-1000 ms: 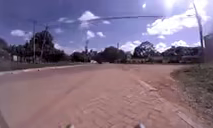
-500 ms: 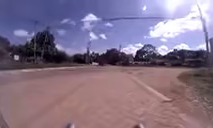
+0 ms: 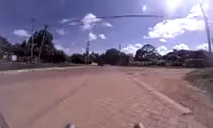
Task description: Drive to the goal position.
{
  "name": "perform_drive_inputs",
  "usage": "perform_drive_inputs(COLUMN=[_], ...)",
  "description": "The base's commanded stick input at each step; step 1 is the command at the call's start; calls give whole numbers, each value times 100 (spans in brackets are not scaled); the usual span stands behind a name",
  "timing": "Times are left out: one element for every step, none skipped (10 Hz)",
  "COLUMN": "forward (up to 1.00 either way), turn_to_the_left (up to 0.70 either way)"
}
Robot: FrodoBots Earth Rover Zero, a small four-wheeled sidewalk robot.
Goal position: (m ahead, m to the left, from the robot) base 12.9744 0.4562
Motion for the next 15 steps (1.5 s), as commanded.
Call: perform_drive_inputs(forward=[100, 100, 100, 100, 100, 100, 100, 100, 100, 100, 100, 100, 100, 100, 100], turn_to_the_left=[0, 0, -5, -21, -23, 0, -13, -21, -2, -14, -27, -8, 0, -6, -26])
